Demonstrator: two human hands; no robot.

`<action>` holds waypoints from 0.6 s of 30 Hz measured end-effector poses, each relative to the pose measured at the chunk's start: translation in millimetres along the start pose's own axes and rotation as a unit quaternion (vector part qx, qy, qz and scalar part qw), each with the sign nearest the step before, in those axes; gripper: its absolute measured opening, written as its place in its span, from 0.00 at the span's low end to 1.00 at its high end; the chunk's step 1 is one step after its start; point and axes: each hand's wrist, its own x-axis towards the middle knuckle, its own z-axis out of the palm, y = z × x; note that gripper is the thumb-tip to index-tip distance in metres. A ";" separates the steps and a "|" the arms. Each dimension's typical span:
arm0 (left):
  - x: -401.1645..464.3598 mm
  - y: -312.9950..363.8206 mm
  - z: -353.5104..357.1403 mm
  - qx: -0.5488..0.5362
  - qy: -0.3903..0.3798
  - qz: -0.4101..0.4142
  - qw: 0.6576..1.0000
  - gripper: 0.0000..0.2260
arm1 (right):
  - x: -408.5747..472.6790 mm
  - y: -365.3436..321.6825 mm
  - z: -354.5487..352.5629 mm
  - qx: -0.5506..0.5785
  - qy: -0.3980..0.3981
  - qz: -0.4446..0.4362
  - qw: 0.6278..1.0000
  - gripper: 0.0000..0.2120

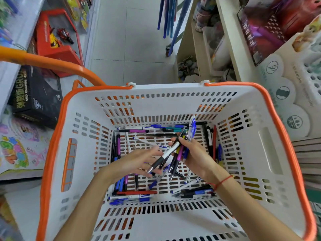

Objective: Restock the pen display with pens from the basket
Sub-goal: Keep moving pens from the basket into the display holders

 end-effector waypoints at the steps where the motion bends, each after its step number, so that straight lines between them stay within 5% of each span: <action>1: 1.3 1.2 2.2 0.014 0.005 0.000 1.000 0.21 | -0.5 1.7 1.8 -0.016 -0.003 -0.007 1.000 0.10; 8: 10.7 8.9 9.1 0.065 0.043 0.033 0.996 0.10 | 1.2 7.2 9.5 -0.058 0.017 -0.007 0.998 0.11; 11: 10.4 5.2 5.5 0.047 0.052 0.034 0.997 0.12 | -0.2 3.6 5.0 -0.190 0.063 -0.006 0.980 0.08; 18: 11.7 -6.8 -10.1 0.067 0.096 0.049 0.992 0.13 | -3.2 -4.9 -10.4 -0.222 0.044 -0.012 0.974 0.13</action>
